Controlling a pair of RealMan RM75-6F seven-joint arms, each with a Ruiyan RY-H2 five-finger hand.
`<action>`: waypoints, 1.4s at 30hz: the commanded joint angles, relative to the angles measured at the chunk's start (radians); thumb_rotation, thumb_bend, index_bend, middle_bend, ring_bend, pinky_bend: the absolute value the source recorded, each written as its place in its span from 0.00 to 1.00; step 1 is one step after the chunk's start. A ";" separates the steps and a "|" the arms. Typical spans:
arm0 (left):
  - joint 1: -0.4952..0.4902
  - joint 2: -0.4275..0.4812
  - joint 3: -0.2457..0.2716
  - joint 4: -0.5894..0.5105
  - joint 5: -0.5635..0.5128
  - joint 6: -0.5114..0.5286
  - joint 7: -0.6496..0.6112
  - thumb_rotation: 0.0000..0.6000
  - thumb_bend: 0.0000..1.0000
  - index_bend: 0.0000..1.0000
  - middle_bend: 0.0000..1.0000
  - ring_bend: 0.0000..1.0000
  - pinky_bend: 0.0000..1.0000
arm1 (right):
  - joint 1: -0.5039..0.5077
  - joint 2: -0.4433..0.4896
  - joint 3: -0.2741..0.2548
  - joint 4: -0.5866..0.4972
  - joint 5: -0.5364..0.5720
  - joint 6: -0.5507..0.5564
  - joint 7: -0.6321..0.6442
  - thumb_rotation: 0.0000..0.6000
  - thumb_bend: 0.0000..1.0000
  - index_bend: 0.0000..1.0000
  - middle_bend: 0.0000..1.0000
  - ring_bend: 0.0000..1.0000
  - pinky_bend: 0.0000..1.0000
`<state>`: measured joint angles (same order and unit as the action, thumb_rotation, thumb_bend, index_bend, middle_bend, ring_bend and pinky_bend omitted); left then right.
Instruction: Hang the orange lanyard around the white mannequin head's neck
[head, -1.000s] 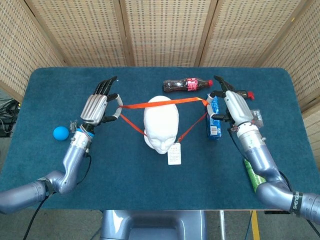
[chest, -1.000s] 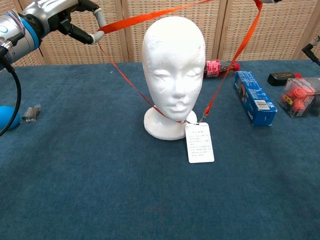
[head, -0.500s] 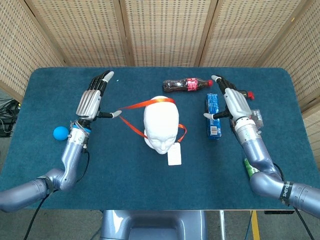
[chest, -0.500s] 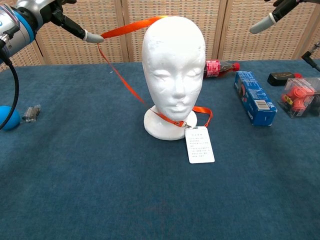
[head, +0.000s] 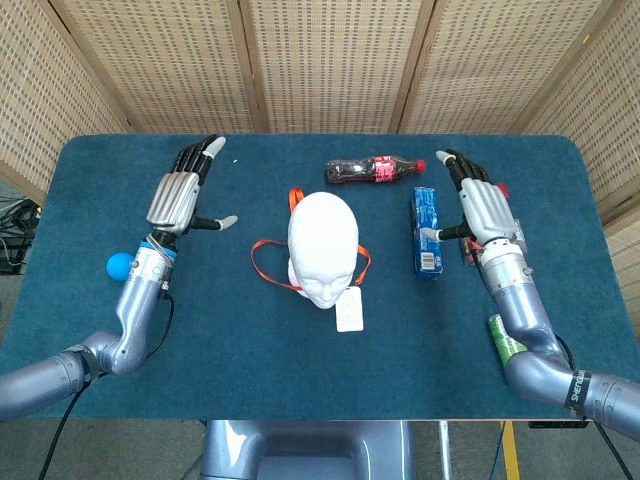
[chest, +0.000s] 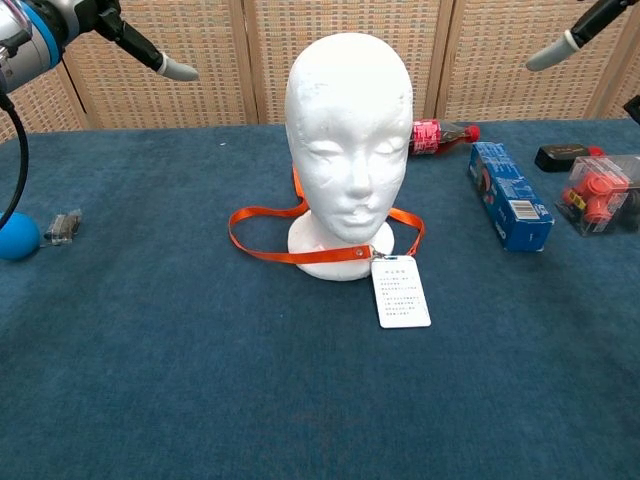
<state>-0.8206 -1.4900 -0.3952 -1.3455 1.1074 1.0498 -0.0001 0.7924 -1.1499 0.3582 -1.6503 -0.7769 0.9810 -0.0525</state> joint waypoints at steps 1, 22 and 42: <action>0.027 0.027 0.015 -0.024 0.029 0.034 -0.010 1.00 0.00 0.00 0.00 0.00 0.00 | -0.018 0.014 -0.010 -0.004 -0.020 0.004 0.003 1.00 0.14 0.09 0.00 0.00 0.00; 0.355 0.405 0.227 -0.424 0.141 0.267 0.150 1.00 0.00 0.00 0.00 0.00 0.00 | -0.228 0.189 -0.229 -0.149 -0.329 0.042 -0.044 1.00 0.78 0.13 0.71 0.68 0.80; 0.517 0.476 0.323 -0.493 0.162 0.326 0.144 1.00 0.00 0.00 0.00 0.00 0.00 | -0.141 -0.139 -0.313 -0.141 -0.352 -0.106 -0.373 1.00 0.79 0.18 0.72 0.69 0.82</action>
<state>-0.3039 -1.0129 -0.0702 -1.8404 1.2693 1.3783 0.1463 0.6156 -1.2215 0.0344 -1.8227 -1.1897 0.8992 -0.3586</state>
